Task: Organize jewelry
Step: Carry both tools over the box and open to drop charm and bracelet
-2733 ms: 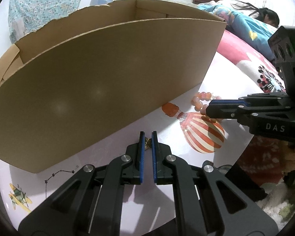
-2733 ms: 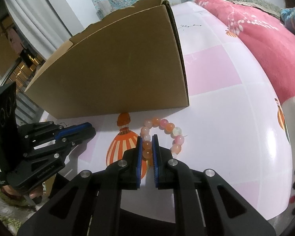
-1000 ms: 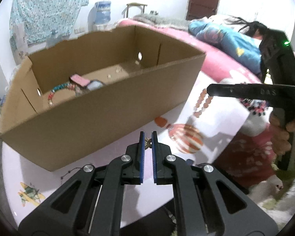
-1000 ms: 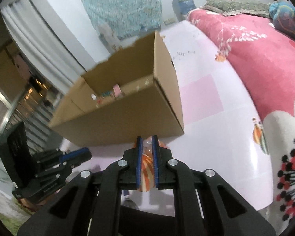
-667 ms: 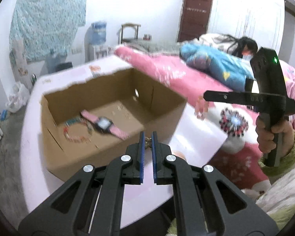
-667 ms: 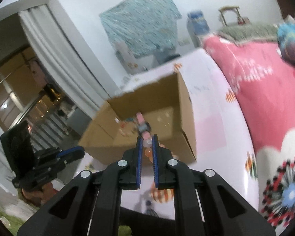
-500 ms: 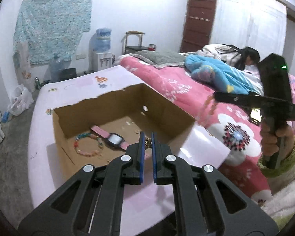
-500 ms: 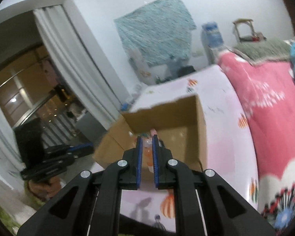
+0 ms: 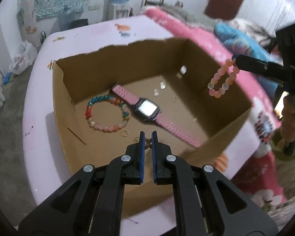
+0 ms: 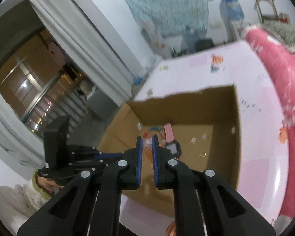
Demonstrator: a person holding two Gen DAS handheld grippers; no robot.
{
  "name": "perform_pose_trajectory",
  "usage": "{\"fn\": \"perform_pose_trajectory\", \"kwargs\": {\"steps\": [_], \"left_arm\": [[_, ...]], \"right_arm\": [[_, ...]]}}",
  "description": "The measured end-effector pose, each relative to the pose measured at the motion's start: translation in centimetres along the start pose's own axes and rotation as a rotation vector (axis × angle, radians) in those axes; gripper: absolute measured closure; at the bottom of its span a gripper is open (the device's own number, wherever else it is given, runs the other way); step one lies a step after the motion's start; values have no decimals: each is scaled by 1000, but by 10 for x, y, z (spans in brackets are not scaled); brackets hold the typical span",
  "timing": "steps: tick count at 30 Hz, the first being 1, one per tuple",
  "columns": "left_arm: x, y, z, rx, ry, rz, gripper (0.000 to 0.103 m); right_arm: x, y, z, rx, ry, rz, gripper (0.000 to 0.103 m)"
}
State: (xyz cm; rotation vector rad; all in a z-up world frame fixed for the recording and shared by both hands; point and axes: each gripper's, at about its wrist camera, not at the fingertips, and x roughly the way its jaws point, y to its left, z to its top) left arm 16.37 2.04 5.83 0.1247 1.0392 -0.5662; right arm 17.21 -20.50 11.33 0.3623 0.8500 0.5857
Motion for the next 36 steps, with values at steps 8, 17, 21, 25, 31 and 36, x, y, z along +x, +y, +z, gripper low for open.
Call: {"fn": "perform_pose_trajectory", "kwargs": {"steps": [8, 17, 21, 25, 31, 36], "left_arm": [[17, 1, 3, 53, 85, 63, 96], [4, 9, 2, 18, 25, 45, 81], [-22, 14, -3, -34, -80, 36, 73], [-41, 20, -14, -87, -147, 58, 66], [-59, 36, -29, -184, -193, 54, 60], [-68, 43, -37, -234, -225, 50, 48]], "right_arm": [[44, -31, 4, 61, 144, -32, 93], [54, -35, 4, 49, 215, -73, 93], [60, -35, 2, 31, 279, -121, 93], [60, -27, 0, -49, 298, -233, 92], [37, -19, 0, -87, 227, -304, 92], [3, -22, 3, -53, 126, -360, 92]]}}
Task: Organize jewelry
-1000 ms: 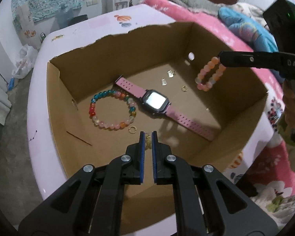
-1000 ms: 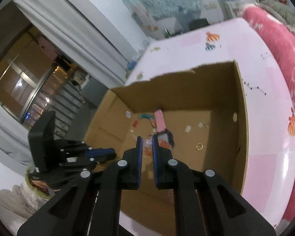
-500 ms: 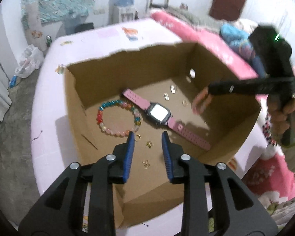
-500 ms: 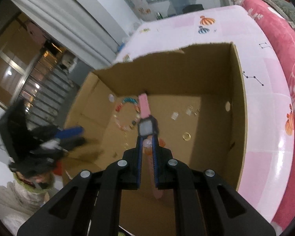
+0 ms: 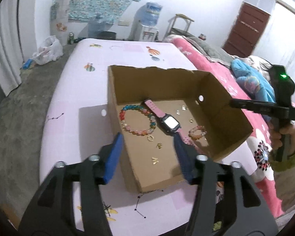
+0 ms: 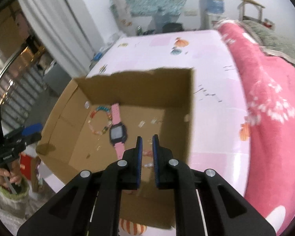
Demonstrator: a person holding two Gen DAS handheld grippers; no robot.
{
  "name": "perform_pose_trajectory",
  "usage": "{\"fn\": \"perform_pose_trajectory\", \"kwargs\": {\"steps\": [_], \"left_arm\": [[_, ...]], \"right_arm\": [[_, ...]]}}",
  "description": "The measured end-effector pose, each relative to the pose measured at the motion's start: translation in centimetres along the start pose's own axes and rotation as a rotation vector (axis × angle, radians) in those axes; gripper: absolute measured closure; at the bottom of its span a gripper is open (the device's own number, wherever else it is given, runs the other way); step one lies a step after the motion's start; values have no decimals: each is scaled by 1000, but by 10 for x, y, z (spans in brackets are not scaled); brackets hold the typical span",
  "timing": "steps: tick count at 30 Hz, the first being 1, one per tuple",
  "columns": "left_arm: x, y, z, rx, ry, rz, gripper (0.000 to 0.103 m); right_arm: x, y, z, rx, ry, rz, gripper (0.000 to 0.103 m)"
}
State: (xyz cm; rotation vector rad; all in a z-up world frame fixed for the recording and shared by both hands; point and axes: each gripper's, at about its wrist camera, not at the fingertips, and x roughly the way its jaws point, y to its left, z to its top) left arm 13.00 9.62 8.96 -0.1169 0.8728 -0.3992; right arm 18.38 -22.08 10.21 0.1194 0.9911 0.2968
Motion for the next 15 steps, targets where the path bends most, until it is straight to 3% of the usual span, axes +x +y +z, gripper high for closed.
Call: {"fn": "perform_pose_trajectory", "kwargs": {"steps": [4, 6, 8, 11, 15], "left_arm": [[-5, 8, -4, -41, -24, -6, 42], [-7, 14, -5, -73, -37, -2, 38], [-8, 21, -8, -112, -46, -10, 30], [1, 33, -13, -179, -18, -51, 28], [27, 44, -25, -285, 86, -153, 28]], "right_arm": [[-19, -13, -3, 57, -61, -31, 67], [-24, -19, -6, 79, -81, -52, 64], [-24, -25, -9, 104, -88, -64, 54], [-17, -33, -18, 158, -70, -47, 49], [4, -42, -31, 238, 20, 63, 49]]}}
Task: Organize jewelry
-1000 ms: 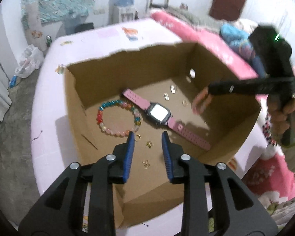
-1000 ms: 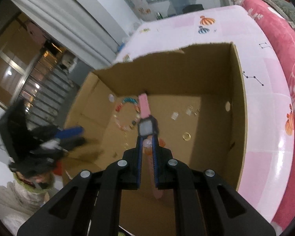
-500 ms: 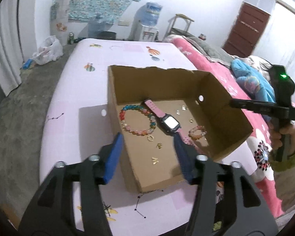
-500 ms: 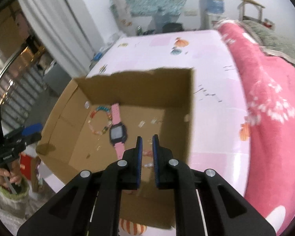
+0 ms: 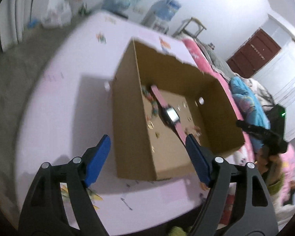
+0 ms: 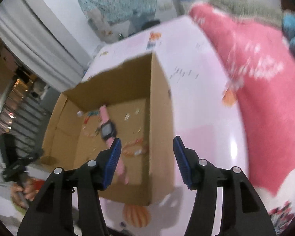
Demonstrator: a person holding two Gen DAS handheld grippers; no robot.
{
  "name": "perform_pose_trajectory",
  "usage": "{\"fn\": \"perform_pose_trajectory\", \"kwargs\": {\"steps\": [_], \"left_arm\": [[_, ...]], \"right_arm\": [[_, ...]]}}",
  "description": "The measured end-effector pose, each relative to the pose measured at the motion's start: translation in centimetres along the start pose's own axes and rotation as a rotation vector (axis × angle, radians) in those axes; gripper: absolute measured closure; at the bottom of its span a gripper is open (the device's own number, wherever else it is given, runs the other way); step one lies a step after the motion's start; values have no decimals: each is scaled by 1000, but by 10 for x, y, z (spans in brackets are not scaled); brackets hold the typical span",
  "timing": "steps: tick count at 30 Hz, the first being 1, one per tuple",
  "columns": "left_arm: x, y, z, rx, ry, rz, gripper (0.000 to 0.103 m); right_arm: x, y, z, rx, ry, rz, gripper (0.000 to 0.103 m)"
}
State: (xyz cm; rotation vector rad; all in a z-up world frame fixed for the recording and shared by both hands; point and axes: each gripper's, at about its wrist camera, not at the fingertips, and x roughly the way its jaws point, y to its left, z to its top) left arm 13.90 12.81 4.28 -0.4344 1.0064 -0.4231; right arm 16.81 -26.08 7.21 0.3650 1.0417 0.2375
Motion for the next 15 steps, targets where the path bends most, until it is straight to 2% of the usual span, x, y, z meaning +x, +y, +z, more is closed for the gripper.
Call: {"fn": "perform_pose_trajectory", "kwargs": {"steps": [2, 3, 9, 15], "left_arm": [[9, 4, -5, -54, 39, -70, 28], [12, 3, -8, -73, 52, -118, 28], [16, -23, -20, 7, 29, -2, 24], [12, -23, -25, 12, 41, -12, 24]], "right_arm": [[6, 0, -5, 20, 28, 62, 47], [5, 3, -7, 12, 17, 49, 47], [2, 9, -16, 18, 14, 44, 47], [-13, 5, -33, 61, 7, 39, 47]]}}
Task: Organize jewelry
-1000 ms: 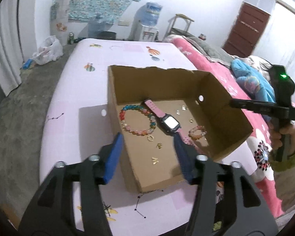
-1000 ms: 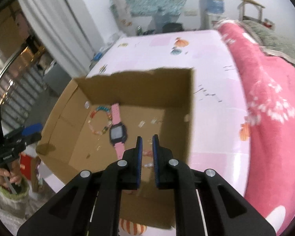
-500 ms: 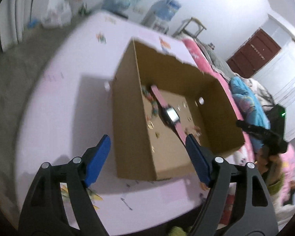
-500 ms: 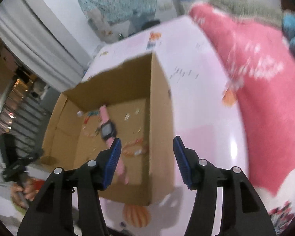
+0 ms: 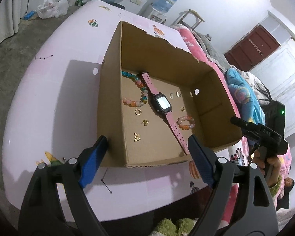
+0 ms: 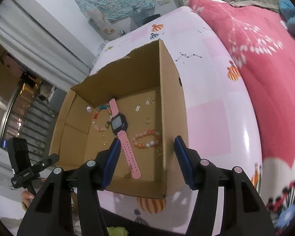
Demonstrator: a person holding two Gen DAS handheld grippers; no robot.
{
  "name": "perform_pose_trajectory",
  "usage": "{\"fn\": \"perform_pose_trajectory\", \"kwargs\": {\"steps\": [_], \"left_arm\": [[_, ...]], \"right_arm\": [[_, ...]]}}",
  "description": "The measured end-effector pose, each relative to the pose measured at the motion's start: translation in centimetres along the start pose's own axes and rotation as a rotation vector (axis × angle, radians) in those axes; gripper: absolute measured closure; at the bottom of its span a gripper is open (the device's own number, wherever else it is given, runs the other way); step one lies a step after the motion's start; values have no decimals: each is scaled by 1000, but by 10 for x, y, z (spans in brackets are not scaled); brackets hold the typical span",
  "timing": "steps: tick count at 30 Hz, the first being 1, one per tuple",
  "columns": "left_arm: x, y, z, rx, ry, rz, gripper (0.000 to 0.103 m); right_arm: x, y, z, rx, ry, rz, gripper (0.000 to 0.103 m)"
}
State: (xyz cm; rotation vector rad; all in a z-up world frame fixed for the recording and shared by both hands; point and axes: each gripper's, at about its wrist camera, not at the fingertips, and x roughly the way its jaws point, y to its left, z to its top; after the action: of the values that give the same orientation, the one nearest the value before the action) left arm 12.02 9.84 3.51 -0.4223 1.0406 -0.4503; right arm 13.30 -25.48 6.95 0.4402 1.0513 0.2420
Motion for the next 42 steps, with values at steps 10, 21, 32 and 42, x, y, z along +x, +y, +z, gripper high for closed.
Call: {"fn": "perform_pose_trajectory", "kwargs": {"steps": [10, 21, 32, 42], "left_arm": [[-12, 2, -11, 25, -23, -12, 24], [-75, -29, -43, 117, -314, 160, 13], [-70, -47, -84, 151, -333, 416, 9], [-60, -64, -91, 221, -345, 571, 9]], "right_arm": [[-18, -6, -29, 18, -57, -23, 47], [-87, 19, -83, -40, -320, -175, 28], [-63, 52, -155, -257, -250, -316, 12], [-32, 76, -158, -296, -237, -398, 9]]}}
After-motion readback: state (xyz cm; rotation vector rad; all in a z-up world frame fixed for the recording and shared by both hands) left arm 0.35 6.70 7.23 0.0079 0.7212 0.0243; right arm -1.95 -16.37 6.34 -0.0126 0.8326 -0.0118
